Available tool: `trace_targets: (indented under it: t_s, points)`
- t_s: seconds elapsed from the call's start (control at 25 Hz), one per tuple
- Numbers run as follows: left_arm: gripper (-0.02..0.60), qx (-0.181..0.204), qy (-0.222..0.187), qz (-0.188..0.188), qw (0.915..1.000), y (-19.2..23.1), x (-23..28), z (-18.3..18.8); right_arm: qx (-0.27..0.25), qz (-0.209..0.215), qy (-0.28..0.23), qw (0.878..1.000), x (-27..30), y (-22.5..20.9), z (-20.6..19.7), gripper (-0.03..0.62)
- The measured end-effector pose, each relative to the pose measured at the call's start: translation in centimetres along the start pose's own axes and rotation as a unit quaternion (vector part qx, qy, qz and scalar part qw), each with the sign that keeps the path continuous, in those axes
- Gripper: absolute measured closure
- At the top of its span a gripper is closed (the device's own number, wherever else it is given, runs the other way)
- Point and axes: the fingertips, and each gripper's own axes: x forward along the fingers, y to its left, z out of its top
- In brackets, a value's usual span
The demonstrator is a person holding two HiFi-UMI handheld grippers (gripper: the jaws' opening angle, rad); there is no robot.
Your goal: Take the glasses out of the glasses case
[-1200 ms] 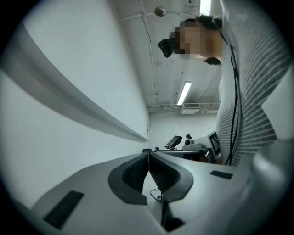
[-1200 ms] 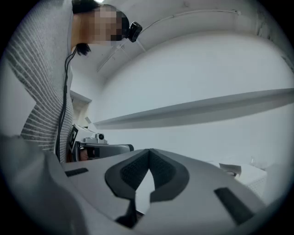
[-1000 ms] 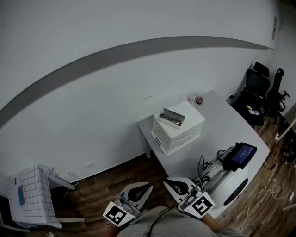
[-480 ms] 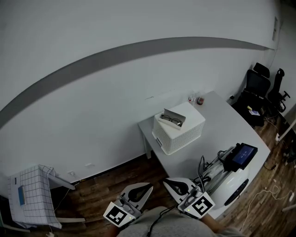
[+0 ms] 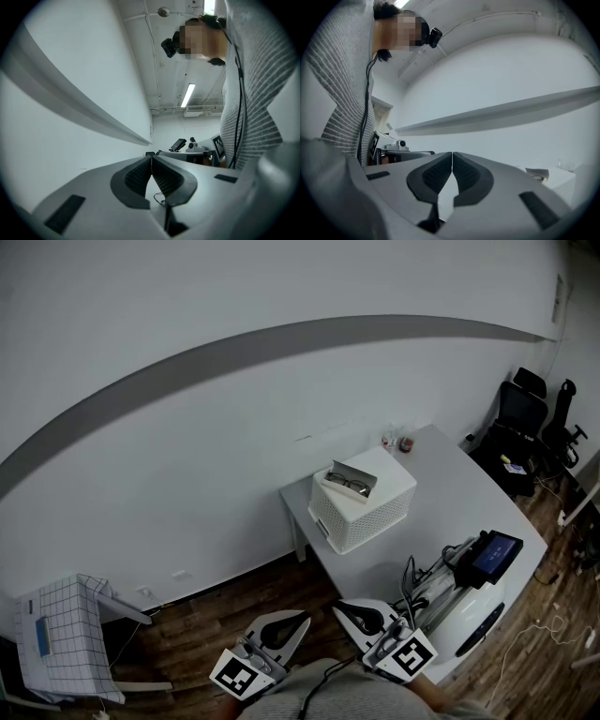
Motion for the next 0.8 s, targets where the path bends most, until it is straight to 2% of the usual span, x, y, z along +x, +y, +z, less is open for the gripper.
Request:
trace_targets:
  t_s: [0.48, 0.8]
  points:
    - [0.566, -0.007, -0.007, -0.007, 0.9999, 1.8, -1.2, 0.4, -0.001, -0.016, 0.002, 1.000, 1.7, -0.2, -0.1, 0.582]
    - [0.568, -0.021, 0.002, -0.032, 0.9993, 4.4, -2.8, 0.5, -0.016, -0.052, -0.001, 0.998, 3.5, -1.4, 0.0, 0.582]
